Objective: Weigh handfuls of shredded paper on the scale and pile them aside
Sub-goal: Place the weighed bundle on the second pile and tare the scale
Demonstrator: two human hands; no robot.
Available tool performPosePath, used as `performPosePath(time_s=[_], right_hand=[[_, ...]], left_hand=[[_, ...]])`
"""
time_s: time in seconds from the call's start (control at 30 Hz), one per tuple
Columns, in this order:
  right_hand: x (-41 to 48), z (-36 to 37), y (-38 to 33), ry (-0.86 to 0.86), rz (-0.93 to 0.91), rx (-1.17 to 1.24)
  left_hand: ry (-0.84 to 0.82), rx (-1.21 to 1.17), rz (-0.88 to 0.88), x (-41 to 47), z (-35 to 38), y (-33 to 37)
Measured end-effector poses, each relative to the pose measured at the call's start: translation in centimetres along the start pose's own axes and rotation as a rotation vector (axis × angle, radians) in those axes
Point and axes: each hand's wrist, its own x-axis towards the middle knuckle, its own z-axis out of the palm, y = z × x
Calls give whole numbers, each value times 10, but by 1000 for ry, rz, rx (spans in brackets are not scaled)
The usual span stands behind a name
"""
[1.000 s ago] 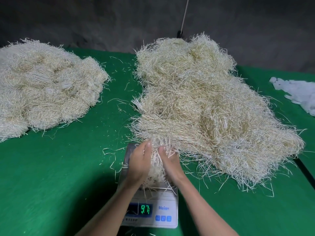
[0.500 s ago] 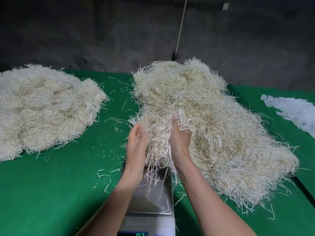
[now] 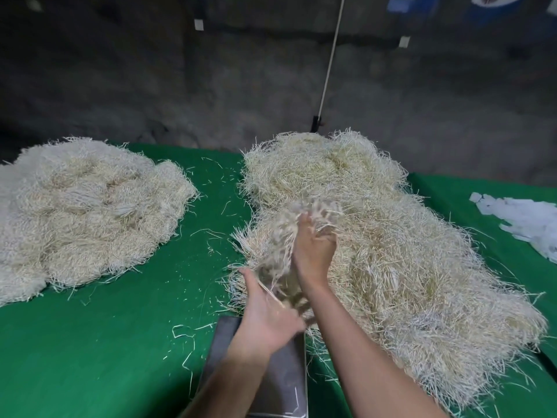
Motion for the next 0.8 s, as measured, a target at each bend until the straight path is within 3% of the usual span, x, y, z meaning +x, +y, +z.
performPosePath(time_s=[0.1,0.17,0.27,0.4,0.53,0.6,0.67,0.73,0.8], right_hand=[[-27,-10,11,-242,88,-94],[-43,-14,15,-339,-2,-131],[-29,-15,12,-299,-199,-465],[-16,-19,12,-173,-130,-383],[-62,4,29,-427,-281,-628],[-37,-2,20,-427,-117,-529],[-19,-12,15,-482,13,-253],[-34,-16,15,-525,17,-227],[-59,-15,27,-433,-41,-319]], left_hand=[[60,-10,180,9,22,38],[128,104,288,11,22,52],[348,380,433,11,13,39],[400,572,460,13,20,26],[350,623,555,10,19,38],[358,581,503,5,30,32],[391,564,470,1,37,27],[431,609,597,0,38,30],[416,744,779,6,31,37]])
